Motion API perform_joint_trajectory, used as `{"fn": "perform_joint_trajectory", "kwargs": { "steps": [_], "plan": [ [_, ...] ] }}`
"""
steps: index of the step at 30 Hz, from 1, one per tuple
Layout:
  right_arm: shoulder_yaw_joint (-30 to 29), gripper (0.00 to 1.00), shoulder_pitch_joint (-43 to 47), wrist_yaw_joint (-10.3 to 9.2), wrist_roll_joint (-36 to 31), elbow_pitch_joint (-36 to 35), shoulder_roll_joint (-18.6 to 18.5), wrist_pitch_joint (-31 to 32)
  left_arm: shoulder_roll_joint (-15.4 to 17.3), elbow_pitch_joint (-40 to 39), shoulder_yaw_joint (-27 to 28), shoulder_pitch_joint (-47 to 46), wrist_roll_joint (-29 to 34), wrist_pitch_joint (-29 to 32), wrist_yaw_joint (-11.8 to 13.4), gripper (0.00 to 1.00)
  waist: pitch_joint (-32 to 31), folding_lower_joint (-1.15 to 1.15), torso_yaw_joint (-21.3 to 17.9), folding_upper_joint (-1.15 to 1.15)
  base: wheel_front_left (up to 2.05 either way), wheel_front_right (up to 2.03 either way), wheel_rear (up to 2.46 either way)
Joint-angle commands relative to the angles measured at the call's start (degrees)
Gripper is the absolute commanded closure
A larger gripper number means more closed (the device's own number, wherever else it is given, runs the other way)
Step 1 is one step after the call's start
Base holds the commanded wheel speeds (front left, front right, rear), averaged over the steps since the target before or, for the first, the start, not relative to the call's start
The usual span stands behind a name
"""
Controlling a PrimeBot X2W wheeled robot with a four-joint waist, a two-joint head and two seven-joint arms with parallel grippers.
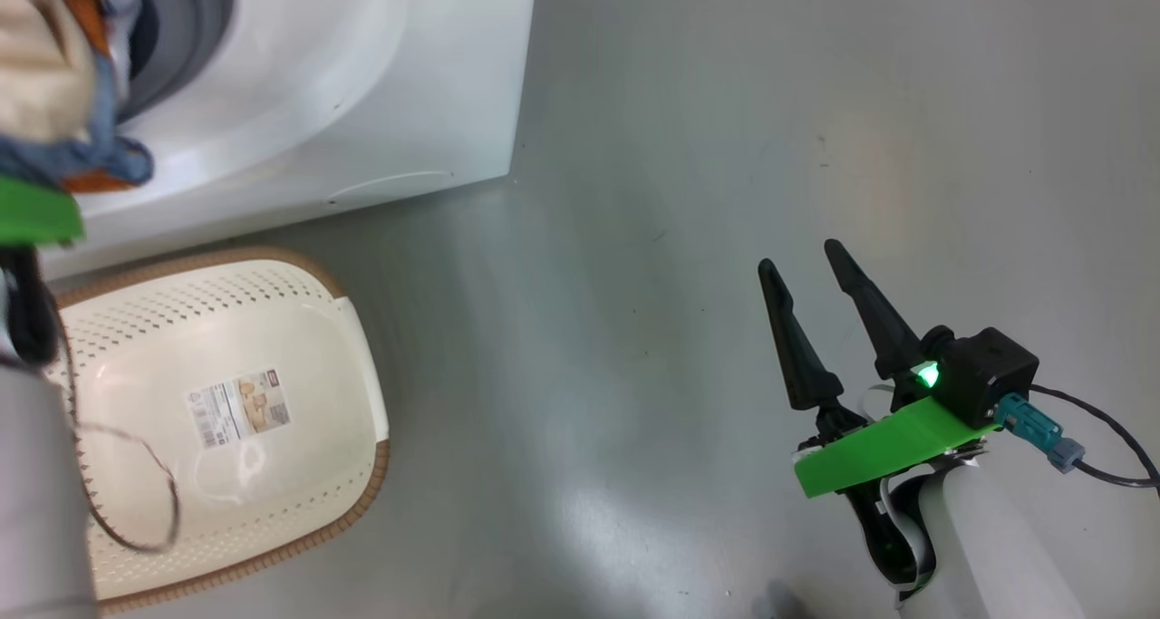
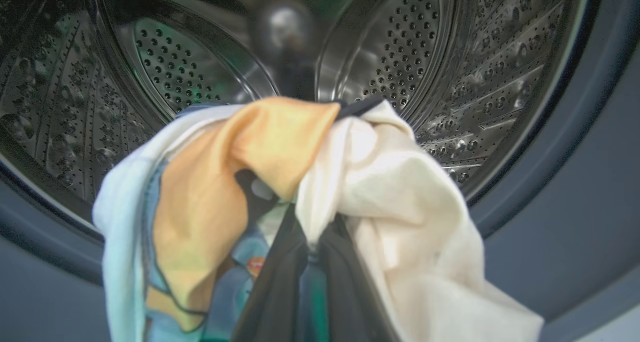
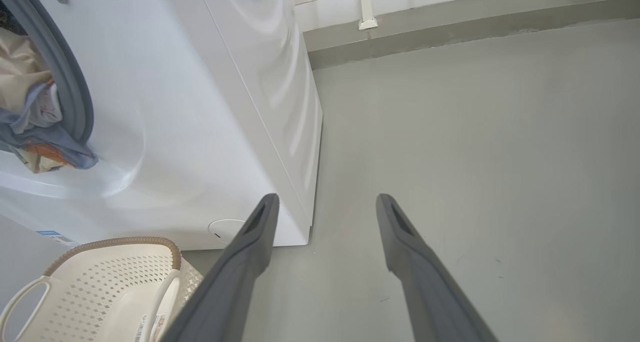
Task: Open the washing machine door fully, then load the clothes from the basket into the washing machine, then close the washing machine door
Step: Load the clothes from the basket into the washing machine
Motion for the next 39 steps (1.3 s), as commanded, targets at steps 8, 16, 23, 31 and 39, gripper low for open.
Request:
{"fn": "perform_joint_trajectory", "kwargs": {
  "steps": [8, 16, 23, 31, 39],
  "plan": [
    [0.2, 0.0, 2.2, 0.36, 0.9, -1.8, 0.3, -0.7, 5.1, 7.2, -0.2, -12.7, 0.2, 0.7, 0.0, 1.0, 2.5, 0.0, 0.3, 0.0, 0.0, 0.0, 0.0],
    [0.0, 0.0, 1.8, 0.36, 0.8, -2.3, 0.3, -0.7, 6.2, 14.1, -2.9, -21.3, 0.9, 1.9, 0.0, 1.0, 5.6, 0.0, 0.3, 0.0, 0.0, 0.0, 0.0],
    [0.1, 0.0, 1.9, 0.36, 1.7, -2.8, 0.3, -0.7, 7.3, 18.8, -3.5, -27.4, -0.1, 2.2, 0.0, 1.0, 9.3, 0.0, 0.0, 0.0, 0.0, 0.0, 0.0],
    [0.4, 0.0, 2.1, 0.36, 1.8, -3.2, 0.3, -0.7, 8.3, 19.2, -4.9, -32.7, 0.9, 0.2, 0.5, 1.0, 12.7, 0.0, -0.1, 0.0, 0.0, 0.0, 0.0],
    [1.1, 0.0, 1.9, 0.36, 2.0, -3.7, 0.3, -0.7, 9.7, 7.0, -6.1, -33.7, 2.7, -0.3, 0.2, 1.0, 14.8, 0.0, -1.1, 0.0, 0.0, 0.0, 0.0]
  ]
}}
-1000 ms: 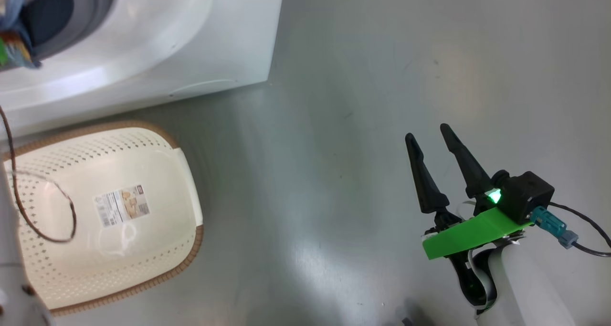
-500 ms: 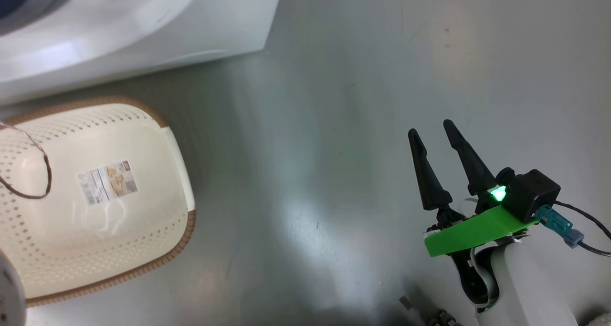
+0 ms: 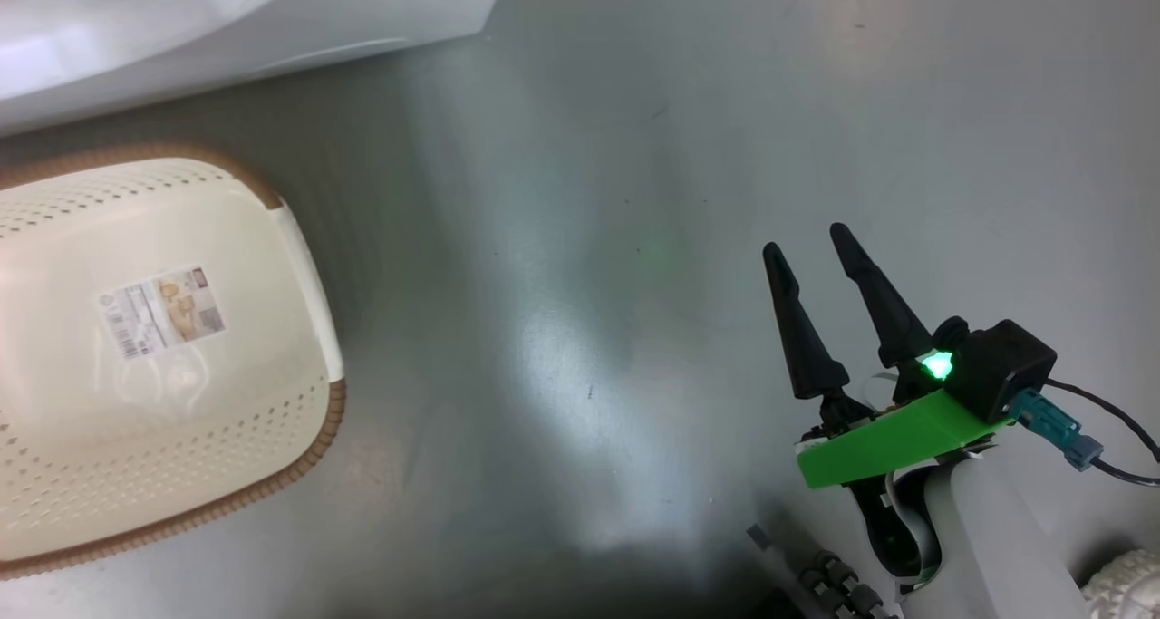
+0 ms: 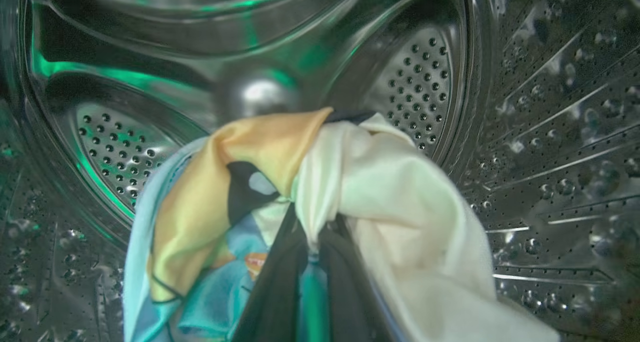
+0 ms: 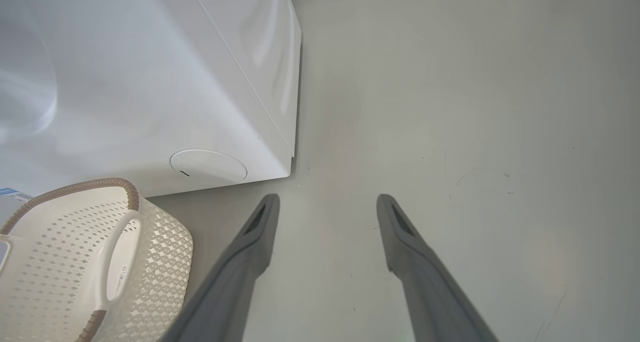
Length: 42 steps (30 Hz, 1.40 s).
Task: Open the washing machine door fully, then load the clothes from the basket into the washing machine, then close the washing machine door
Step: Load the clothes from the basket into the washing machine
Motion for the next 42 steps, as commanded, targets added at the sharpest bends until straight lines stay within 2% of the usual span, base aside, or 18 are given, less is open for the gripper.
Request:
{"fn": "perform_joint_trajectory", "kwargs": {
  "steps": [1, 4, 10, 11, 12, 13, 14, 28, 42],
  "plan": [
    [1.4, 0.0, 1.7, 0.36, 0.5, -1.2, 0.2, -0.7, 3.2, -2.4, 0.3, 0.4, 0.5, -0.3, 0.1, 1.0, 0.3, 0.0, -0.5, 0.0, 0.0, 0.0, 0.0],
    [1.9, 0.0, 1.5, 0.36, 0.7, -1.0, 0.2, -0.7, 3.5, -3.0, 0.6, 1.7, 0.3, -0.3, 0.0, 1.0, 0.0, 0.0, -0.9, 0.0, 0.0, 0.0, 0.0],
    [1.6, 0.0, 1.6, 0.36, 0.5, 0.0, 0.2, -0.7, 3.6, 3.0, 0.3, 2.6, -1.3, -0.3, -0.1, 1.0, -1.2, 0.0, -0.8, 0.0, 0.0, 0.0, 0.0],
    [1.5, 0.0, 1.5, 0.36, 0.5, 0.1, 0.2, -0.7, 3.4, 4.2, 0.2, 2.6, -1.6, -0.3, -0.1, 0.85, -1.5, 0.0, -0.6, 0.0, 0.0, 0.0, 0.0],
    [1.4, 0.0, 1.5, 0.36, 0.4, 0.2, 0.2, -0.7, 3.3, 5.3, 0.0, 2.5, -1.9, -0.3, -0.1, 0.52, -1.8, 0.0, -0.5, 0.0, 0.0, 0.0, 0.0],
    [1.4, 0.0, 1.5, 0.36, 0.4, 0.3, 0.2, -0.7, 3.3, 6.2, -0.1, 2.4, -2.1, -0.3, -0.2, 0.05, -2.0, 0.0, -0.4, 0.0, 0.0, 0.0, 0.0],
    [1.4, 0.0, 1.5, 0.36, 0.3, 0.3, 0.2, -0.7, 3.2, 6.8, -0.1, 2.2, -2.3, -0.3, -0.2, 0.0, -2.1, 0.0, -0.3, 0.0, 0.0, 0.0, 0.0],
    [-0.8, 0.0, 1.4, 0.36, -1.4, 0.5, 0.2, -0.7, 1.2, 9.2, -1.5, 8.1, -4.0, -0.3, -0.2, 0.0, -6.9, 0.0, 2.6, 0.0, 0.0, 0.0, 0.0],
    [-2.7, 0.0, 2.1, 0.36, -2.9, 1.1, 0.2, -0.7, -0.7, 2.6, -0.9, 20.6, -7.6, -0.3, -0.2, 0.0, -13.1, 0.0, 4.9, 0.0, 0.0, 0.0, 0.0]
  ]
}}
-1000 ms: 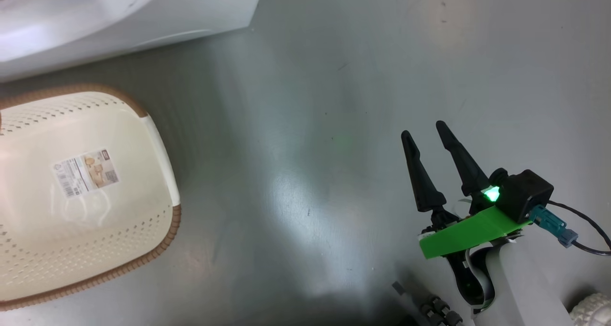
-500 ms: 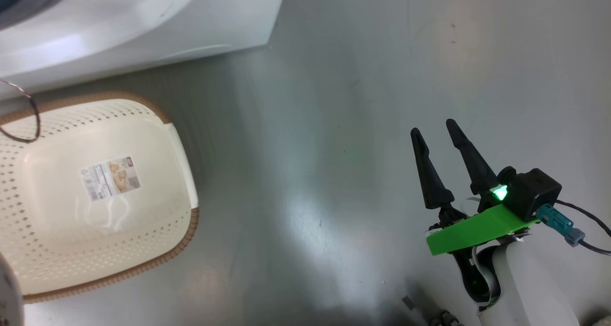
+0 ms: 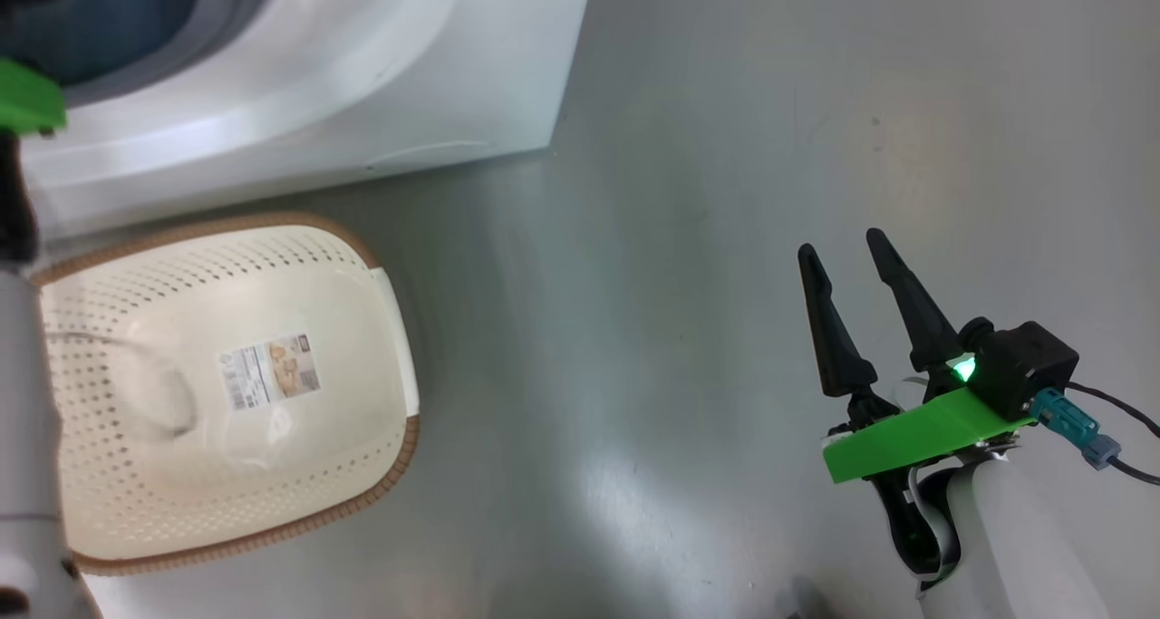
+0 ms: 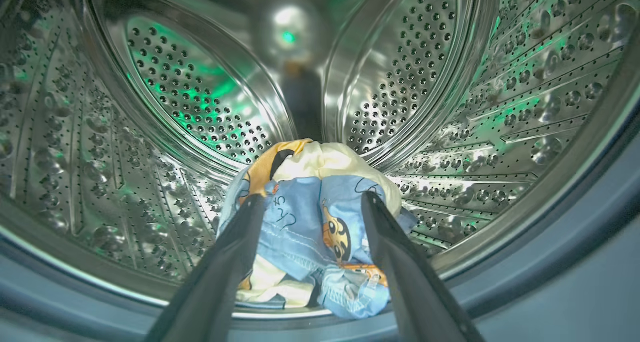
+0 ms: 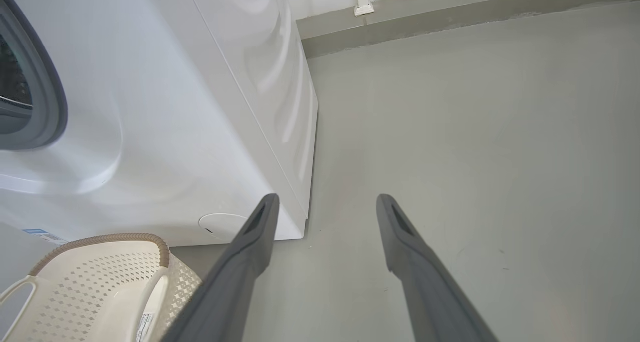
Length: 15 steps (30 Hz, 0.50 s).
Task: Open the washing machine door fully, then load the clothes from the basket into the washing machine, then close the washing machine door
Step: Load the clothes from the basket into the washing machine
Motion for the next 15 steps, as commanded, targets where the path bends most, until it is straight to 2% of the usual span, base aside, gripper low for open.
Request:
{"fn": "perform_joint_trajectory", "kwargs": {
  "steps": [1, 15],
  "plan": [
    [1.1, 0.0, 2.2, 0.36, -0.8, -0.9, 0.2, -0.7, 2.8, -2.3, 1.1, 2.1, -0.4, -0.3, -0.2, 0.0, -1.9, 0.0, 0.8, 0.0, 0.0, 0.0, 0.0],
    [1.1, 0.0, 4.3, 0.36, 0.0, 1.3, 0.2, -0.7, -0.2, -15.1, 2.9, 22.3, -0.8, -0.3, -0.2, 0.0, -11.6, 0.0, 0.6, 0.0, 0.0, 0.0, 0.0]
  ]
}}
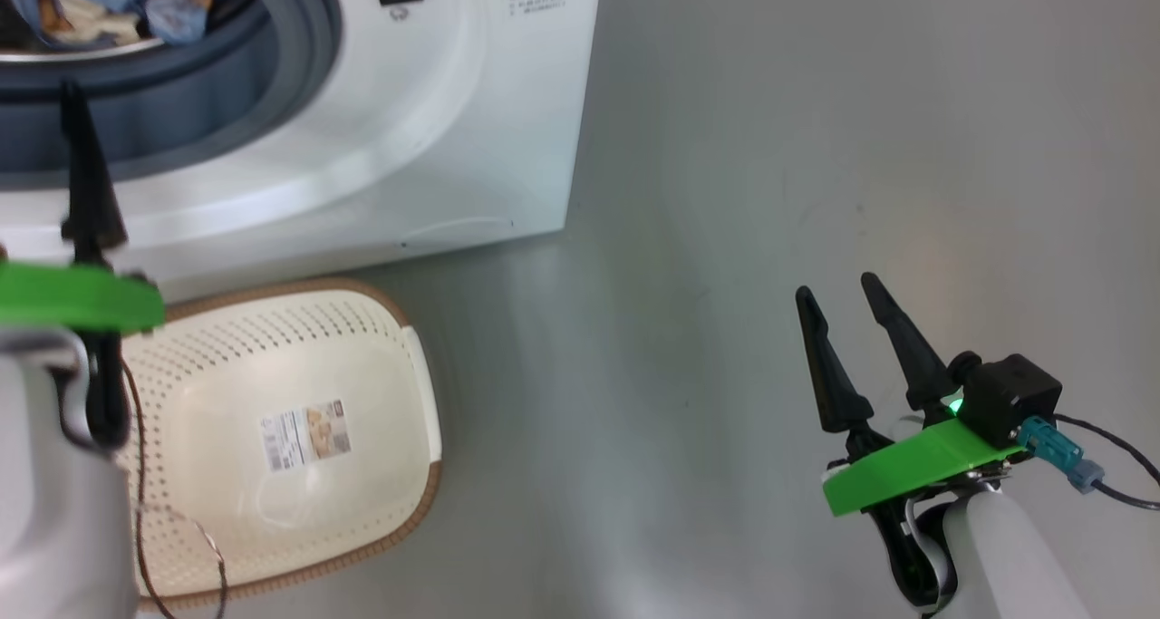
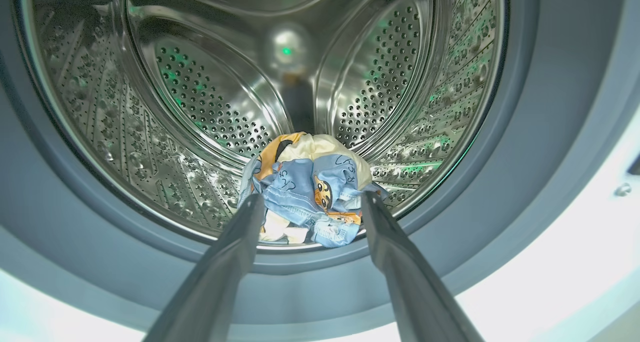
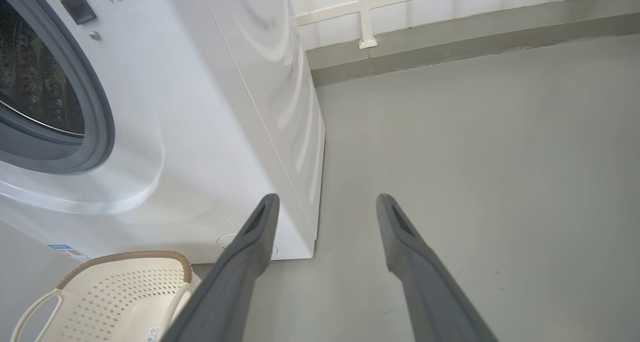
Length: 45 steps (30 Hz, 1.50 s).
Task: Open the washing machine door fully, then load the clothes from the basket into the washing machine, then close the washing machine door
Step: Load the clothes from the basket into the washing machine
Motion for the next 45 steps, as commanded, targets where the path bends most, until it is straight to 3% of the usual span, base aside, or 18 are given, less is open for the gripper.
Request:
{"fn": "perform_joint_trajectory", "kwargs": {
  "steps": [1, 14, 28, 45],
  "plan": [
    [1.2, 0.0, 2.0, 0.36, 0.0, -0.9, 0.2, -0.7, 2.1, -2.9, 2.3, 2.7, -0.3, -0.3, -0.2, 0.0, -3.3, 0.0, -0.3, 0.0, 0.0, 0.0, 0.0],
    [1.2, 0.0, 4.9, 0.36, -1.0, 1.0, 0.2, -0.7, -3.9, -17.5, 6.1, 23.1, 4.7, -0.3, -0.1, 0.0, -12.4, 0.0, -0.3, 0.0, 0.0, 0.0, 0.0],
    [1.1, 0.0, 7.6, 0.36, -2.3, 2.7, 0.2, -0.7, -7.1, -21.6, 6.9, 37.0, 5.0, -0.3, 0.2, 0.0, -20.4, 0.0, -0.7, 0.0, 0.0, 0.0, 0.0],
    [0.6, 0.0, 11.6, 0.36, -2.8, 2.5, 0.0, -0.7, -7.5, -25.9, 1.3, 49.7, 1.5, -0.3, 5.7, 0.0, -26.9, 0.0, 1.5, 0.0, 0.0, 0.0, 0.0]
  ]
}}
